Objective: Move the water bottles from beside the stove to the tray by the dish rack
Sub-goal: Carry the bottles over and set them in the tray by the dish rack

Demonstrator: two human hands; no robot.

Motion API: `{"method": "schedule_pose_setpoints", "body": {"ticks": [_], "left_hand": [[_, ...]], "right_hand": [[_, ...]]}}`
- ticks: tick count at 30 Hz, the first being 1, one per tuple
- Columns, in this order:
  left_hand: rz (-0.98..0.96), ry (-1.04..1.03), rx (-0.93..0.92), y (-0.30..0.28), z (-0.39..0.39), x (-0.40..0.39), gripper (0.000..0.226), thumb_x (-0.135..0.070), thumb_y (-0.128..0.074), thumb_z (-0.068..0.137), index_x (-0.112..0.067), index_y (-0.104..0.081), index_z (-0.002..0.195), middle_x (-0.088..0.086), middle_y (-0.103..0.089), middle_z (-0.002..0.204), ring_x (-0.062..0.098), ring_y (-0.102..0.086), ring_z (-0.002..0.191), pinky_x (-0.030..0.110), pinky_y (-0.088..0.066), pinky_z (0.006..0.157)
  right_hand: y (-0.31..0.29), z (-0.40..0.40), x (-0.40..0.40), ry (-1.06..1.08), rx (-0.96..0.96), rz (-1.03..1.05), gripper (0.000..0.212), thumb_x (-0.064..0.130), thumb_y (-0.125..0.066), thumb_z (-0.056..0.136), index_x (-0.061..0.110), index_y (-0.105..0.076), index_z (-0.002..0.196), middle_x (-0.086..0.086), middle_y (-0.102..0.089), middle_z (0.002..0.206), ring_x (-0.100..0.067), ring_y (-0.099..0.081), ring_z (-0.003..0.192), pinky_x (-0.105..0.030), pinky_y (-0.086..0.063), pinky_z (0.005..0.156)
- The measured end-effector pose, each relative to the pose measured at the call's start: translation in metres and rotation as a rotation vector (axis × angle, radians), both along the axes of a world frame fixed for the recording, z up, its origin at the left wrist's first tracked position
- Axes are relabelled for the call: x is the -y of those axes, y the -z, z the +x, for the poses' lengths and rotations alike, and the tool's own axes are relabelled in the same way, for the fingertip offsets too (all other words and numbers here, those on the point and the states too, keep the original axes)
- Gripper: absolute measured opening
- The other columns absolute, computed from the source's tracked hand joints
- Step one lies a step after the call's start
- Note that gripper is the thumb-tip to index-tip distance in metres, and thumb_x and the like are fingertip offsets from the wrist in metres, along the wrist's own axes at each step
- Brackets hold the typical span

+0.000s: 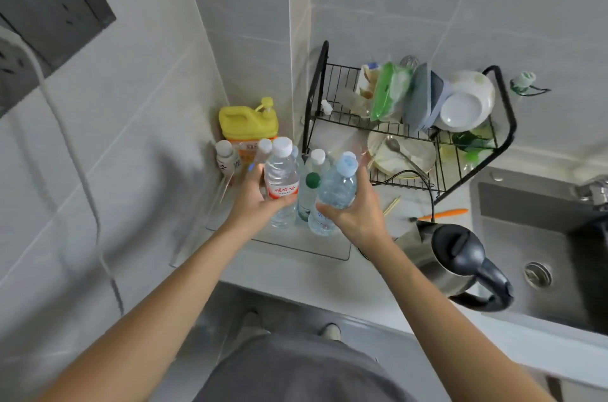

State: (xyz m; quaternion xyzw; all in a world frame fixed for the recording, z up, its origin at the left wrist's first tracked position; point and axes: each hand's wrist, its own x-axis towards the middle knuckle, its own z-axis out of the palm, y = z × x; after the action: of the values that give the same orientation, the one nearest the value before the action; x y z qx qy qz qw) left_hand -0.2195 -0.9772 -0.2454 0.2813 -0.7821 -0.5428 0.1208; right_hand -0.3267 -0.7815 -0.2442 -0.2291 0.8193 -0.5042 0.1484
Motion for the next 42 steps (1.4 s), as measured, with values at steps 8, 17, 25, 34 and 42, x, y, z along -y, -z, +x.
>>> {"method": "schedule_pose_setpoints", "body": {"ticks": [8, 17, 25, 34, 42], "left_hand": [[-0.141, 0.227, -0.021, 0.03, -0.002, 0.007, 0.06, -0.03, -0.096, 0.07, -0.023, -0.064, 0.12, -0.013, -0.07, 0.112, 0.0, -0.067, 0.104, 0.027, -0.06, 0.079], [-0.273, 0.395, 0.143, 0.055, -0.009, -0.004, 0.046, -0.04, -0.09, 0.07, -0.032, -0.061, 0.105, -0.012, -0.073, 0.105, 0.019, -0.069, 0.096, 0.04, -0.058, 0.082], [-0.36, 0.421, 0.154, 0.062, -0.013, -0.016, 0.06, -0.039, -0.096, 0.066, -0.026, -0.067, 0.118, -0.01, -0.063, 0.112, 0.02, -0.066, 0.102, 0.038, -0.055, 0.082], [-0.53, 0.549, 0.144, 0.042, -0.019, -0.001, 0.048, -0.032, -0.085, 0.084, -0.034, -0.063, 0.126, -0.014, -0.05, 0.11, 0.015, -0.061, 0.093, 0.047, -0.057, 0.077], [-0.652, 0.706, 0.213, 0.021, -0.038, 0.003, 0.029, -0.027, -0.08, 0.09, -0.028, -0.062, 0.112, -0.014, -0.053, 0.116, 0.023, -0.062, 0.092, 0.04, -0.051, 0.07]], "right_hand": [[0.023, 0.031, 0.009, 0.059, -0.152, 0.207, 0.078, 0.034, -0.094, 0.07, 0.034, -0.046, 0.132, 0.011, -0.056, 0.128, -0.02, -0.059, 0.112, -0.042, -0.056, 0.088], [0.04, 0.03, -0.004, 0.039, -0.262, 0.495, 0.073, 0.044, -0.094, 0.066, 0.026, -0.051, 0.122, 0.007, -0.06, 0.117, -0.028, -0.065, 0.092, -0.041, -0.055, 0.075], [0.053, 0.016, -0.016, -0.032, -0.326, 0.542, 0.07, 0.047, -0.097, 0.06, 0.02, -0.066, 0.116, 0.002, -0.058, 0.112, -0.026, -0.063, 0.097, -0.041, -0.054, 0.081], [0.043, 0.004, -0.025, -0.191, -0.373, 0.484, 0.057, 0.035, -0.09, 0.078, 0.024, -0.061, 0.126, 0.001, -0.053, 0.117, -0.026, -0.056, 0.104, -0.045, -0.056, 0.079], [0.022, -0.023, -0.021, -0.283, -0.403, 0.536, 0.04, 0.033, -0.087, 0.081, 0.015, -0.07, 0.112, -0.003, -0.062, 0.105, -0.033, -0.064, 0.09, -0.04, -0.053, 0.074]]}}
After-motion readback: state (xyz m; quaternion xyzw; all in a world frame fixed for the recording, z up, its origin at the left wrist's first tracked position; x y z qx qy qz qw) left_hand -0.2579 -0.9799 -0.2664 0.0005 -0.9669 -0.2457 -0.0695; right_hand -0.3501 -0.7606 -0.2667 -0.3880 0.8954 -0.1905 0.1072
